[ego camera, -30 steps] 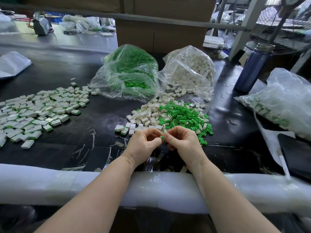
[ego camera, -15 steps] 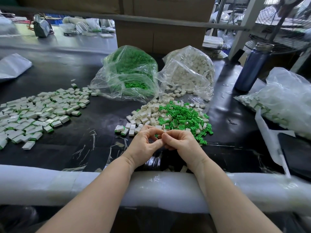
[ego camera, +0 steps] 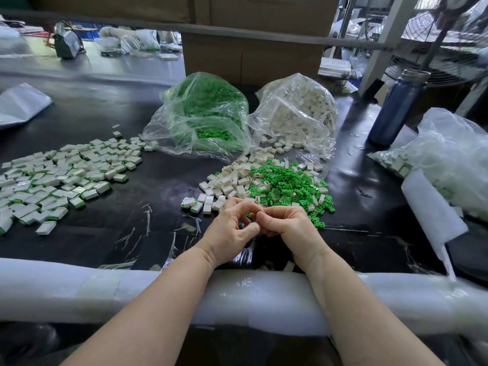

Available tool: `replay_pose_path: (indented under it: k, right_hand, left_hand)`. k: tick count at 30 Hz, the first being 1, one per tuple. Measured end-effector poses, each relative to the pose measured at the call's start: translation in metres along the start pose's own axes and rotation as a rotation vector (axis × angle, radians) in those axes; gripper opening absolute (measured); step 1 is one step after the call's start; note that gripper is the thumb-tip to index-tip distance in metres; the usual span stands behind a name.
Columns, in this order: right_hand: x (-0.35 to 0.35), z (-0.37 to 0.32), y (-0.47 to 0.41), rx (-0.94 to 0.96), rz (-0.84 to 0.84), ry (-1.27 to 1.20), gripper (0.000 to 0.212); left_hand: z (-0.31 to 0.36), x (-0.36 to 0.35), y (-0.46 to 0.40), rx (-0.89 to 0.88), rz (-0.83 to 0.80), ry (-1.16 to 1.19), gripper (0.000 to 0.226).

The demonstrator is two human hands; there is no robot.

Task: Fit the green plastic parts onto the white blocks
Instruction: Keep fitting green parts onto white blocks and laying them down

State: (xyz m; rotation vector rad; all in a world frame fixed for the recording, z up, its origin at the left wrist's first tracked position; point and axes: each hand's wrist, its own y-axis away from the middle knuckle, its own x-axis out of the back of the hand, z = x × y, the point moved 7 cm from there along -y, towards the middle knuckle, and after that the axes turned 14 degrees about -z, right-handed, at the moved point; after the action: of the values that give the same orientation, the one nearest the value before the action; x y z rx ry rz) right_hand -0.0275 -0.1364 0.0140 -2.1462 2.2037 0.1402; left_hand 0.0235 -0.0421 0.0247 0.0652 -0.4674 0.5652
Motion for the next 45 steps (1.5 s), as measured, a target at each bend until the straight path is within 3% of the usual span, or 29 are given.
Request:
replay_pose_path:
  k: [28,45]
  right_hand:
    - [-0.001,0.0009,0.0016,-0.01,0.026,-0.046,0.017]
    - [0.0012,0.0032,0.0005,-0.013,0.039,-0.031,0.023]
  left_hand:
    - [-0.0025,-0.0025,-0.0015,0.024,-0.025,-0.047,0.03]
    - [-0.0036,-0.0039,-0.0017,0.005,-0.038,-0.038,0.028]
